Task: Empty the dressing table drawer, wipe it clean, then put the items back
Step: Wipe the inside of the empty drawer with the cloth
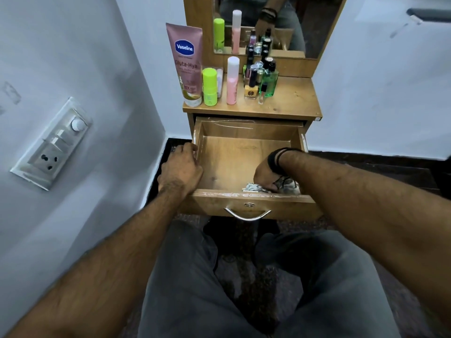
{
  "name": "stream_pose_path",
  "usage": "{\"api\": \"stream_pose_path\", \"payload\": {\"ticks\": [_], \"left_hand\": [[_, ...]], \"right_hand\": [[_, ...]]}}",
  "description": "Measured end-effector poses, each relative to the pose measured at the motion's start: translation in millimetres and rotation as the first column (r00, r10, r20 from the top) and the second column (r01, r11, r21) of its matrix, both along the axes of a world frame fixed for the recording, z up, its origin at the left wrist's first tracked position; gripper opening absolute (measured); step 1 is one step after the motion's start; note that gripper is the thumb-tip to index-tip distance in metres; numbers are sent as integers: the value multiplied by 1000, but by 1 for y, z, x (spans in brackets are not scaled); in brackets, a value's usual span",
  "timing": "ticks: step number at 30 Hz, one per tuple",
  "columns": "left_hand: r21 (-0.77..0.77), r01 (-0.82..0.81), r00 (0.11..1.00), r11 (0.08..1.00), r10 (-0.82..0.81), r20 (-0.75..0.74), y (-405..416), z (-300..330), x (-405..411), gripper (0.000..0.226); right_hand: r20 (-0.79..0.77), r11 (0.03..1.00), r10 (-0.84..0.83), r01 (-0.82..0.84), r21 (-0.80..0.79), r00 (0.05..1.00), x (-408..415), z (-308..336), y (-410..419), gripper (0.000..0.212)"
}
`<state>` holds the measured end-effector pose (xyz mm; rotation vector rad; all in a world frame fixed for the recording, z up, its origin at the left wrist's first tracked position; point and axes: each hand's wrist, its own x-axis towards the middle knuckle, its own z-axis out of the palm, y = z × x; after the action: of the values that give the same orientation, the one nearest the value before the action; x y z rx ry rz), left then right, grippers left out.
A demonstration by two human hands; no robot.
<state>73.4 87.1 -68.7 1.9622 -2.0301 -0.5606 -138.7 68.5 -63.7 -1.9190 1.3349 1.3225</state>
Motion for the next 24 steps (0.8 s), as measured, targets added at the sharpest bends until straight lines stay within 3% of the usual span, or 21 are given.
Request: {"api": "stream_pose_path", "payload": {"ticks": [1, 3, 6, 8, 12, 16, 21, 22, 24], "left_hand": [[-5, 0, 1000, 1000, 0, -2, 0, 0, 0, 46], [-6, -3, 1000, 1000, 3, -10, 0, 1, 0, 46], [-5, -13, 1000, 1000, 13, -25, 0, 2, 0, 48], [-14, -18, 999, 1000, 17, -31, 0, 2, 0, 47], [-29, -10, 999, 1000, 9, -33, -1, -1, 0, 44], [-37, -1, 999, 999, -1, -43, -2, -4, 1, 41], [-35, 4, 1000, 999, -5, -31, -3, -5, 2, 40], [-34, 3, 1000, 999, -4, -25, -3, -4, 2, 40], [-31, 5, 1000, 999, -5, -8, -3, -4, 1, 41]], "right_hand": [[36, 1000, 15, -14, -19, 999, 6, 3, 2, 12], [251, 987, -136, 152, -46, 958, 23, 13, 7, 10], [592, 913, -320, 407, -16, 740, 56, 19, 11, 38], [691, 883, -336, 470, -6, 640, 69, 20, 16, 39], [668, 843, -458, 524, 119, 586, 28, 24, 20, 52], [465, 855, -476, 516, 49, 746, -25, 31, 10, 35], [414, 875, -433, 483, -20, 801, -33, 35, 15, 35], [455, 870, -435, 492, -10, 777, -27, 31, 16, 39], [599, 823, -478, 565, 51, 642, -5, 21, 20, 39]]}}
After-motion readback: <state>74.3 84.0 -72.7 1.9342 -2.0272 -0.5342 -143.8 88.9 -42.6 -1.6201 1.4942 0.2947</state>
